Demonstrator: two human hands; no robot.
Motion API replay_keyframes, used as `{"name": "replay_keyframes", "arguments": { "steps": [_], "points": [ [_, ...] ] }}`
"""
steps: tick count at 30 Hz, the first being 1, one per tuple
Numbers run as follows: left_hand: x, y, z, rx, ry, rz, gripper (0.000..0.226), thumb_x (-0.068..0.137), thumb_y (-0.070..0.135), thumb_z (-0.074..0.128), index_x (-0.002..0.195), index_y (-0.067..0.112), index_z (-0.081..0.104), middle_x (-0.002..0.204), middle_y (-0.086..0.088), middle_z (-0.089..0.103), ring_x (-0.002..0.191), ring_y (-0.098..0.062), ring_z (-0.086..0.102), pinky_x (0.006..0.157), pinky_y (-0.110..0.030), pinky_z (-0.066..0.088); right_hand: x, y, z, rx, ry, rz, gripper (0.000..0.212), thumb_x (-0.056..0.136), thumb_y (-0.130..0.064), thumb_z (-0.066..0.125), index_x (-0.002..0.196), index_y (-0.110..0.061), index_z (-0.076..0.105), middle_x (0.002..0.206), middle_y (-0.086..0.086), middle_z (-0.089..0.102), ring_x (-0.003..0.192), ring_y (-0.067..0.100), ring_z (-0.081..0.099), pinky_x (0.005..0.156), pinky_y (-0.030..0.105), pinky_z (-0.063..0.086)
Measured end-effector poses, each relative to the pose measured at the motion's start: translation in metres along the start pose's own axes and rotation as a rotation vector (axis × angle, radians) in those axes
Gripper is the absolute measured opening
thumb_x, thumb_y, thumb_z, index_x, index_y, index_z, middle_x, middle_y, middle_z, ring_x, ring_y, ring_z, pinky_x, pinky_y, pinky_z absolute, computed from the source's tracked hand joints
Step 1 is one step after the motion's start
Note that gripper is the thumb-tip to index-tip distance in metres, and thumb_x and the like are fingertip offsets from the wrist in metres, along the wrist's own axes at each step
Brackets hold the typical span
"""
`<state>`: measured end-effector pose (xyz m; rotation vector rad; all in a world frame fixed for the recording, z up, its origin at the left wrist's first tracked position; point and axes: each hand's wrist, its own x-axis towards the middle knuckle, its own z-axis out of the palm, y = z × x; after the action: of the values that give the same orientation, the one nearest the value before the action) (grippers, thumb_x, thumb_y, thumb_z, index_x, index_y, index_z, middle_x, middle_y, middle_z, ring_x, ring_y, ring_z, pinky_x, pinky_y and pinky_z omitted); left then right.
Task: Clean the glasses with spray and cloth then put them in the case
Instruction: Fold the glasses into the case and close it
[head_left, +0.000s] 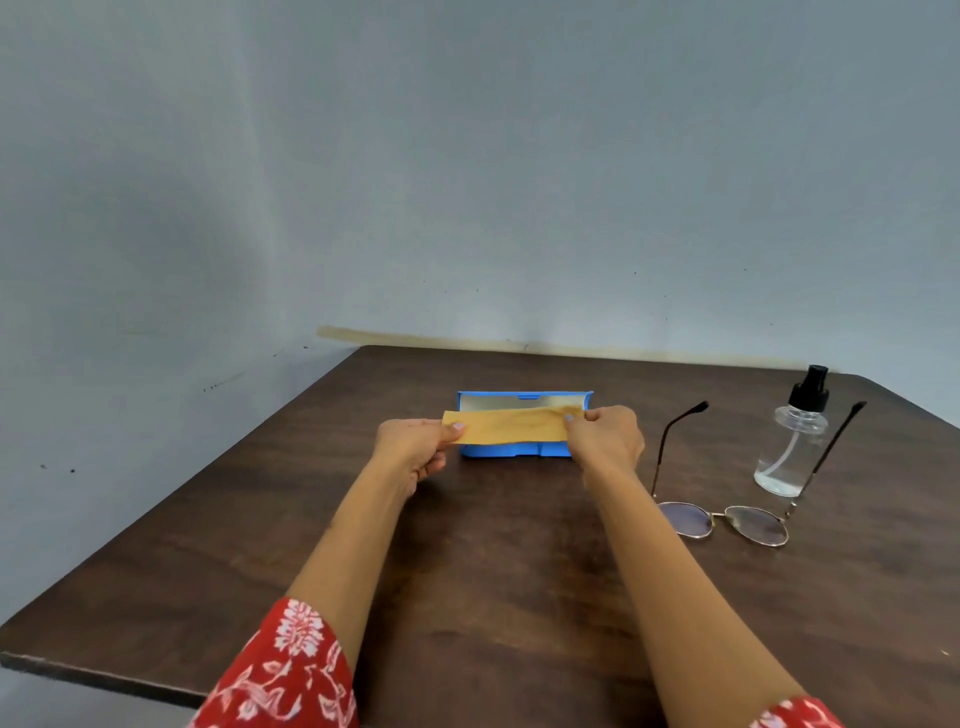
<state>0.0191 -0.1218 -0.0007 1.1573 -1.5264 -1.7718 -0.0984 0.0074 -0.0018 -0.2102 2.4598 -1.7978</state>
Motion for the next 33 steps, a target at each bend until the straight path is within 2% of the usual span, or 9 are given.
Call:
{"name": "replay_keyframes", "arguments": {
  "steps": [4,6,8,10,15,18,20,28,33],
  "points": [
    [0.012,0.0,0.018,0.053,0.099,0.068,0.02,0.073,0.016,0.079,0.07,0.017,0.059,0.095,-0.006,0.059,0.081,-0.015,0.055,0.076,-0.029,0.052,0.012,0.0,0.008,-0.141,0.067,0.02,0.031,0.091,-0.022,0.056,0.118,-0.007,0.058,0.134,0.017,0.041,0.124,0.035,0.037,0.1,0.041,0.035],
    [0.016,0.0,0.025,0.071,0.128,0.107,0.022,0.072,0.016,0.08,0.064,0.018,0.06,0.087,-0.005,0.062,0.081,-0.012,0.056,0.071,-0.027,0.05,0.014,0.0,0.01,-0.171,0.075,0.024,0.029,0.091,-0.02,0.054,0.117,-0.006,0.056,0.136,0.018,0.036,0.125,0.035,0.034,0.103,0.043,0.032],
    [0.019,0.0,0.031,0.094,0.166,0.145,0.021,0.072,0.016,0.078,0.06,0.018,0.061,0.073,0.003,0.059,0.068,-0.005,0.05,0.053,-0.02,0.039,0.019,0.001,0.013,-0.189,0.069,0.01,0.026,0.091,-0.018,0.054,0.114,-0.005,0.056,0.134,0.018,0.038,0.123,0.036,0.037,0.101,0.043,0.034],
    [0.022,-0.002,0.036,0.14,0.19,0.193,0.019,0.074,0.015,0.076,0.06,0.017,0.063,0.065,0.006,0.057,0.062,-0.003,0.049,0.048,-0.018,0.033,0.024,0.0,0.014,-0.216,0.063,-0.004,0.027,0.091,-0.018,0.055,0.113,-0.003,0.056,0.132,0.019,0.039,0.121,0.036,0.04,0.099,0.043,0.037],
    [0.029,-0.009,0.04,0.304,0.225,0.329,0.004,0.075,0.012,0.073,0.071,0.013,0.071,0.076,0.001,0.066,0.081,-0.009,0.058,0.065,-0.024,0.044,0.032,0.002,0.015,-0.311,0.042,-0.055,0.03,0.09,-0.018,0.058,0.116,-0.003,0.056,0.127,0.017,0.044,0.116,0.034,0.045,0.089,0.04,0.043],
    [0.031,-0.014,0.04,0.389,0.229,0.401,0.01,0.074,0.01,0.072,0.066,0.017,0.069,0.077,0.001,0.066,0.096,-0.017,0.059,0.073,-0.028,0.047,0.033,0.003,0.016,-0.39,0.033,-0.088,0.026,0.091,-0.017,0.054,0.113,-0.004,0.055,0.123,0.016,0.048,0.113,0.034,0.048,0.085,0.039,0.045],
    [0.029,-0.016,0.04,0.436,0.225,0.447,0.017,0.074,0.009,0.071,0.062,0.019,0.065,0.074,0.001,0.065,0.093,-0.018,0.061,0.076,-0.03,0.05,0.034,0.003,0.017,-0.446,0.029,-0.103,0.024,0.09,-0.014,0.055,0.112,-0.004,0.056,0.121,0.015,0.05,0.112,0.034,0.05,0.083,0.038,0.046],
    [0.029,-0.018,0.042,0.546,0.27,0.5,0.011,0.074,0.003,0.069,0.072,0.014,0.068,0.085,-0.004,0.068,0.088,-0.015,0.061,0.07,-0.024,0.05,0.032,0.005,0.017,-0.519,0.045,-0.13,0.02,0.084,-0.006,0.061,0.104,-0.005,0.058,0.109,0.013,0.058,0.098,0.032,0.058,0.066,0.032,0.042],
    [0.028,-0.017,0.043,0.531,0.306,0.498,0.018,0.071,-0.001,0.067,0.08,0.011,0.057,0.088,-0.005,0.061,0.081,-0.016,0.053,0.052,-0.018,0.031,0.03,0.005,0.018,-0.557,0.069,-0.166,0.025,0.085,-0.005,0.06,0.109,-0.006,0.058,0.112,0.013,0.056,0.099,0.032,0.058,0.07,0.035,0.046]
  ]
}}
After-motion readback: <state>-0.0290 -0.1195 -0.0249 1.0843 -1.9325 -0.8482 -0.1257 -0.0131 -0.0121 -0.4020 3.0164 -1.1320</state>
